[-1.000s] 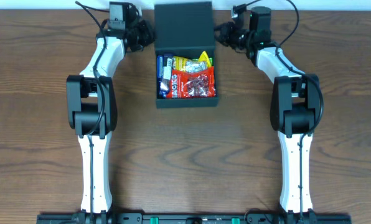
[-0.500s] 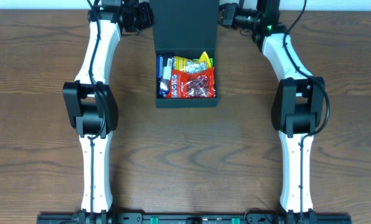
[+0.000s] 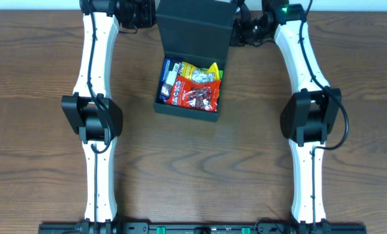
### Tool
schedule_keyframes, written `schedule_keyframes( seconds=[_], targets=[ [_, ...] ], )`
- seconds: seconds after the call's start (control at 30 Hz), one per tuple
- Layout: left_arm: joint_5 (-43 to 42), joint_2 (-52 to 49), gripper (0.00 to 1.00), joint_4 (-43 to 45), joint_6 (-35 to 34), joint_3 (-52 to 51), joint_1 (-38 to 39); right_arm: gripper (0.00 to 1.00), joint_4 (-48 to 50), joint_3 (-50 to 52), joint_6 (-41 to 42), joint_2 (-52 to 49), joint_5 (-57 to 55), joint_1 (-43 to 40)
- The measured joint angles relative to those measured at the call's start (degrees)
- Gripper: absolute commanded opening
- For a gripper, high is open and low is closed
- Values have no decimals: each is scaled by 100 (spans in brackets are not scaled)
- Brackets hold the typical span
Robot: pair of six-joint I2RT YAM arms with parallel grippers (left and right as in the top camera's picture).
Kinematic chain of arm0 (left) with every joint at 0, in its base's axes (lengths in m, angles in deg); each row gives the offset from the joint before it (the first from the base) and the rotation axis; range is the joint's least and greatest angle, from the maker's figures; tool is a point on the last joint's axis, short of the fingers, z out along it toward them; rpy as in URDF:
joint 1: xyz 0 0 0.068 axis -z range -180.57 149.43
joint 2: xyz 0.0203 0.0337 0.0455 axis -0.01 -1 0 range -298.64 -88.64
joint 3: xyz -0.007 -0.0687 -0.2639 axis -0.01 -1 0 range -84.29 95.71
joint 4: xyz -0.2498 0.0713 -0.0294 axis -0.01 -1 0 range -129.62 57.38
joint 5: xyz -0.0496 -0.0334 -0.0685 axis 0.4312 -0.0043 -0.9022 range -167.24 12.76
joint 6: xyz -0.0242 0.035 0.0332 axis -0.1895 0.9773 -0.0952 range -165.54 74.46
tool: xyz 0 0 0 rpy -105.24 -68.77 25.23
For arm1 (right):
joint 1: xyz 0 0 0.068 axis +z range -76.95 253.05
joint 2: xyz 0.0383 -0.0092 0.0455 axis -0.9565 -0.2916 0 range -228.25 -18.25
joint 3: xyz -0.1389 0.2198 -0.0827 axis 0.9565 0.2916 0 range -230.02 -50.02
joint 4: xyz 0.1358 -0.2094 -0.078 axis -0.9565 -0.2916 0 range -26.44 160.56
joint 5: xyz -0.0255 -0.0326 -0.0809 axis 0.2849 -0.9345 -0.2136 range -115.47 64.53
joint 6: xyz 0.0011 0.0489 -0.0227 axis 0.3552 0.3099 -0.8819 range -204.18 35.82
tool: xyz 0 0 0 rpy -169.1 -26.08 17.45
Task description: Pack container
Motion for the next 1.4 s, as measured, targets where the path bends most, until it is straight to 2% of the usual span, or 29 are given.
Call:
schedule_keyframes(
  seconds=[0.27,0.47,0.63,0.87,1.07,1.17,1.4],
  targets=[
    [-4,319,6,-472,623,0,-17,2,-695,-7,-968,367,-131,177],
    [0,719,6,-623,772,15,-181,2,-994,-22,-1185,492,-203,203],
    [323,726,6,-1432,981,42,-240,2,-1556,-22,-1246,640,-1034,203],
    [610,726,6,-2319,1025,42,-282,1,-2039,-22,-1266,1749,-2181,203],
    [599,796,6,-2868,1134,42,-332,1,-2465,-52,-1419,2710,-2643,203],
    [597,1045,6,-3016,1213,42,-330,2,-2732,-52,-1447,2968,-2710,203],
    [557,2315,6,-3082,1453,-59,-345,2,-3136,22,-1532,3467,-2798,184]
  ],
)
